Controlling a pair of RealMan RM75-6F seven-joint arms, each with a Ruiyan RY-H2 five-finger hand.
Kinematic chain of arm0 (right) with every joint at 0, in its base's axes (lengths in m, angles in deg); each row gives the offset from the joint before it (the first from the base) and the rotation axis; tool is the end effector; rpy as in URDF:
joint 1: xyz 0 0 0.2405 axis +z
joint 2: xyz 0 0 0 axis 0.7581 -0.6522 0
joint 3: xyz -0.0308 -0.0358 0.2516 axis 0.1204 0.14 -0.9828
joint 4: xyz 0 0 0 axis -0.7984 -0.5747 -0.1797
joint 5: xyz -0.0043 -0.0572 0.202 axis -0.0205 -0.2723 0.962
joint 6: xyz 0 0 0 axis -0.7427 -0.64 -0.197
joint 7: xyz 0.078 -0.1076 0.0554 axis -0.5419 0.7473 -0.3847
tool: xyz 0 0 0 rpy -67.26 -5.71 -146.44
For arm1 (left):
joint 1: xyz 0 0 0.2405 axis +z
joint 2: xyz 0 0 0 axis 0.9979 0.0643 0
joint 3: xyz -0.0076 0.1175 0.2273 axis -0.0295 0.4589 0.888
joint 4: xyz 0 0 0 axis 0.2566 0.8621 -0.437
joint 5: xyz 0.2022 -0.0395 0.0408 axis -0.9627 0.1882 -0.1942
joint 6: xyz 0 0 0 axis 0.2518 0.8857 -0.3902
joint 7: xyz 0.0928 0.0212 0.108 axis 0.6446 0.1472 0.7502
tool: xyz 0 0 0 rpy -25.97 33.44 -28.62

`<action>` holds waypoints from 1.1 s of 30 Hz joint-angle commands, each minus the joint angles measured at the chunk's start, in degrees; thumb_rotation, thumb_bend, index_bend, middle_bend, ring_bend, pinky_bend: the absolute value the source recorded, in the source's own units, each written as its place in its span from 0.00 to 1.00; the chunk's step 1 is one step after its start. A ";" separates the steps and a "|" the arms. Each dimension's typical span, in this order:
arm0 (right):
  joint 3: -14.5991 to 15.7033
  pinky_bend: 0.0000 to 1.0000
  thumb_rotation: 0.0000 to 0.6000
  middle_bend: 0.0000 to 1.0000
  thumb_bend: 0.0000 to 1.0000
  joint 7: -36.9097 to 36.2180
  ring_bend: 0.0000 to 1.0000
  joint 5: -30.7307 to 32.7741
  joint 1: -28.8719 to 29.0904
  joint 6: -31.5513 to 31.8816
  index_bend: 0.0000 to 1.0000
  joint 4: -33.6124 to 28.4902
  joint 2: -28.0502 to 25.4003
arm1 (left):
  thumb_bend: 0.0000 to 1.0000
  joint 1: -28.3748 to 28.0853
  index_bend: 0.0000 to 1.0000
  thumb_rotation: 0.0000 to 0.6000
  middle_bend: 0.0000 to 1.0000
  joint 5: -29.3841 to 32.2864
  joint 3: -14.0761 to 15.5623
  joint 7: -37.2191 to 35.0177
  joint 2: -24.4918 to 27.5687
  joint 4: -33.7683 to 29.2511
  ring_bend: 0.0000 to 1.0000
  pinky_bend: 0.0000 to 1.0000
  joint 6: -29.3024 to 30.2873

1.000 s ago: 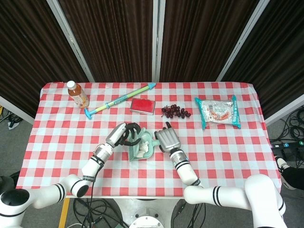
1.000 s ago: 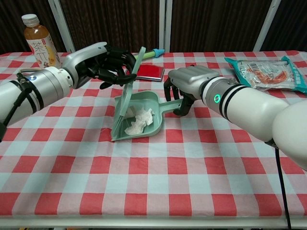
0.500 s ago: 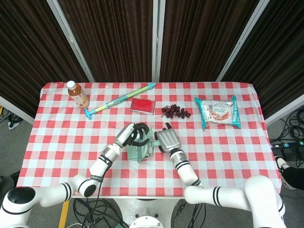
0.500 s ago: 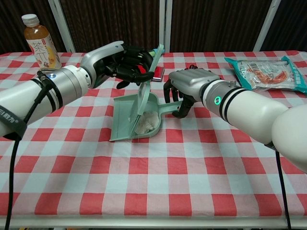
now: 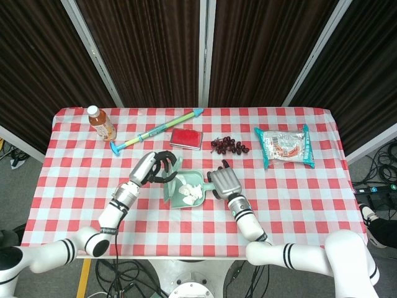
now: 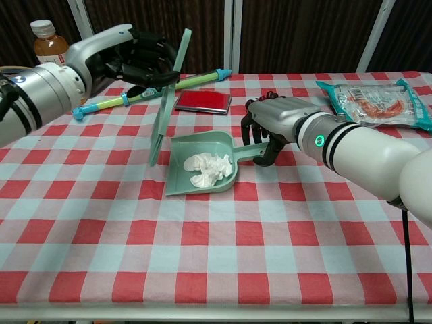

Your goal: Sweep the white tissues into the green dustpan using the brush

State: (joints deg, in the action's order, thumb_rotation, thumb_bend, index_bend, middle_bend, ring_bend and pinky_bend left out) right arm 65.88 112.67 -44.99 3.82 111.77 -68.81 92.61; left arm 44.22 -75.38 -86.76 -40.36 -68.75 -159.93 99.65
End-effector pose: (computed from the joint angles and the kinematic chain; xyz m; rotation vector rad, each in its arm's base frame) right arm -0.1020 -0.3444 -0.0926 1.9137 -0.9566 0.6923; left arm -0.1260 0.3614 -0.0260 -1.5073 -1.6764 -1.6238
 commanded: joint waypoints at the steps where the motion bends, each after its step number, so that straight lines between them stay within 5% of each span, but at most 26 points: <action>1: 0.09 0.09 1.00 0.42 0.26 0.63 0.22 0.46 -0.02 0.25 0.29 -0.48 -0.40 | 0.48 1.55 0.53 1.00 0.56 -0.45 0.99 1.51 1.94 -0.64 0.60 0.84 1.59; 5: 0.23 0.09 1.00 0.34 0.12 1.43 0.19 0.90 -0.13 0.78 0.18 -1.19 -0.99 | 0.48 3.17 0.53 1.00 0.56 -0.40 1.99 3.33 3.51 -0.77 0.60 0.84 3.06; 12: 0.99 0.09 1.00 0.30 0.06 2.10 0.17 -0.28 -1.18 2.89 0.10 -5.33 -3.92 | 0.48 5.22 0.53 1.00 0.56 -2.41 5.33 10.15 5.56 0.95 0.60 0.84 5.08; 23: 3.04 0.09 1.00 0.27 0.06 -1.70 0.15 -9.35 -8.28 11.88 0.10 -20.12 -19.74 | 0.48 5.07 0.52 1.00 0.54 0.40 8.44 34.97 5.84 1.85 0.60 0.83 1.28; 33: 5.60 0.09 1.00 0.26 0.06 -7.75 0.15 -15.21 -14.12 14.05 0.09 -24.32 -28.61 | 0.34 4.11 0.31 1.00 0.37 7.52 7.43 46.55 7.59 -4.95 0.50 0.77 -2.93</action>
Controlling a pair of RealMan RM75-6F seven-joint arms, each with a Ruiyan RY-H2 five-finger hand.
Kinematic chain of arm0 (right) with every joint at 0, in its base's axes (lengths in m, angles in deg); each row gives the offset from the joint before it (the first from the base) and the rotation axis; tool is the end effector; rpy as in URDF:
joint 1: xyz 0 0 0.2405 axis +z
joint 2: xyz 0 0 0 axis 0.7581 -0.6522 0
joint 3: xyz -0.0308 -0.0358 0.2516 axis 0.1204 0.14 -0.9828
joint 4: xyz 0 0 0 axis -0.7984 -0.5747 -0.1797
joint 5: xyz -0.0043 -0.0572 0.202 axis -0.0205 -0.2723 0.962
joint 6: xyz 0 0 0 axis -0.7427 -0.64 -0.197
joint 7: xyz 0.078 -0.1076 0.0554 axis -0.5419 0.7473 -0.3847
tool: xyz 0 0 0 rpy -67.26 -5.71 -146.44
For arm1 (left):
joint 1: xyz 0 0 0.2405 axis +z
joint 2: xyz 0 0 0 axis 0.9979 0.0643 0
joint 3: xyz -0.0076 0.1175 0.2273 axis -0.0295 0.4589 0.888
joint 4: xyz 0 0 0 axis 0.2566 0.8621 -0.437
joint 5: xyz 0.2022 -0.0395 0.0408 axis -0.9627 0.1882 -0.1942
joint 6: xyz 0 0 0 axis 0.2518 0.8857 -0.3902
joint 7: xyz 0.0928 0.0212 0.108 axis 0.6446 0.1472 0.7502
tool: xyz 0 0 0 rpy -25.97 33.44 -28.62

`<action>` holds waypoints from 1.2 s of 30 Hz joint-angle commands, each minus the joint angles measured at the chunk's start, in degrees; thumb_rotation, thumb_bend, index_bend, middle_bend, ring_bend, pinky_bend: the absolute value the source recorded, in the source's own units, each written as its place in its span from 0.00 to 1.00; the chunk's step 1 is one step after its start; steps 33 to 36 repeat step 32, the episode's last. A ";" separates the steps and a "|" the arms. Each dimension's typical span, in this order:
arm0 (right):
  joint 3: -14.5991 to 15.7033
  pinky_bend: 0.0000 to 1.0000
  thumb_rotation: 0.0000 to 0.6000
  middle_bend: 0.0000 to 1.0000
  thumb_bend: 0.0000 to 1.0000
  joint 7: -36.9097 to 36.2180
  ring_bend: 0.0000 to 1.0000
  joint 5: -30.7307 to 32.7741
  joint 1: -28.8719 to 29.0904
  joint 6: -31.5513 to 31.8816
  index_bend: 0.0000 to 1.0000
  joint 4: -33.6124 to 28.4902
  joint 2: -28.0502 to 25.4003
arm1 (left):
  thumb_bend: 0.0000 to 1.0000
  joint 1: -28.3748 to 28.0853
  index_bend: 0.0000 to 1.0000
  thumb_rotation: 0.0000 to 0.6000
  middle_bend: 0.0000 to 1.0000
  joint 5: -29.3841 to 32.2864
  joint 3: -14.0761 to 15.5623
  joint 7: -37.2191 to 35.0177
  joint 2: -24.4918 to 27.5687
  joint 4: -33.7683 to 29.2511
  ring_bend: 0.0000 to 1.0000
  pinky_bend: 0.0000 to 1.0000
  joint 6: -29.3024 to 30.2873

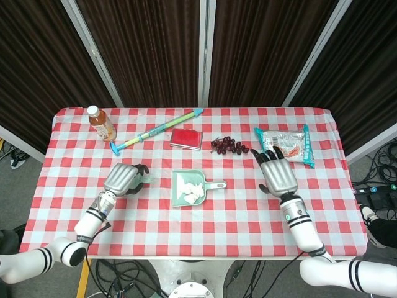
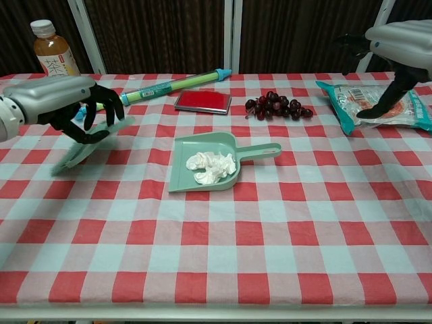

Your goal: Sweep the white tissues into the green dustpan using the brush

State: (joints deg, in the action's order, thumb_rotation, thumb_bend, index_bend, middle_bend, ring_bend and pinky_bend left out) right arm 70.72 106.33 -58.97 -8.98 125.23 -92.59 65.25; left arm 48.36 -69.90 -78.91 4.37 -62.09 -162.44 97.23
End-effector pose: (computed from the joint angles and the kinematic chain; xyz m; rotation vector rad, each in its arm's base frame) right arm -0.1657 -0.3197 0.0577 1.7141 -0.8143 0.7671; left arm -0.1975 0.3386 -0.0157 -1.8540 -0.9947 -0.9236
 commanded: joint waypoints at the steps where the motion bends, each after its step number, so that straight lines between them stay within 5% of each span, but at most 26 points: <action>1: 0.99 0.09 1.00 0.26 0.06 -2.08 0.15 -1.80 -1.82 0.70 0.09 -0.58 -1.72 | 0.32 0.27 0.29 1.00 0.36 2.32 -0.64 1.52 1.28 -3.28 0.49 0.76 -0.10; 8: 3.62 0.15 1.00 0.23 0.09 -10.62 0.11 -9.39 -7.16 2.66 0.09 1.18 -5.83 | 0.24 6.23 0.27 1.00 0.34 0.82 -1.34 -4.46 7.50 -6.17 0.41 0.57 8.93; 17: 6.98 0.00 1.00 0.12 0.15 -32.22 0.00 -22.15 -16.78 9.30 0.05 6.95 -12.17 | 0.22 17.89 0.27 1.00 0.29 -2.10 2.47 -4.38 13.97 -1.27 0.25 0.31 23.73; 28: 9.73 0.00 1.00 0.12 0.15 -40.04 0.00 -29.01 -28.50 21.06 0.02 10.81 -11.77 | 0.22 28.96 0.27 1.00 0.29 -6.45 7.41 -3.75 18.50 -7.78 0.25 0.30 35.08; 36: 10.34 0.00 1.00 0.12 0.16 -41.72 0.00 -30.23 -30.76 21.93 0.02 11.07 -11.51 | 0.22 30.69 0.27 1.00 0.29 -7.62 8.55 -2.99 19.04 -9.88 0.25 0.30 35.71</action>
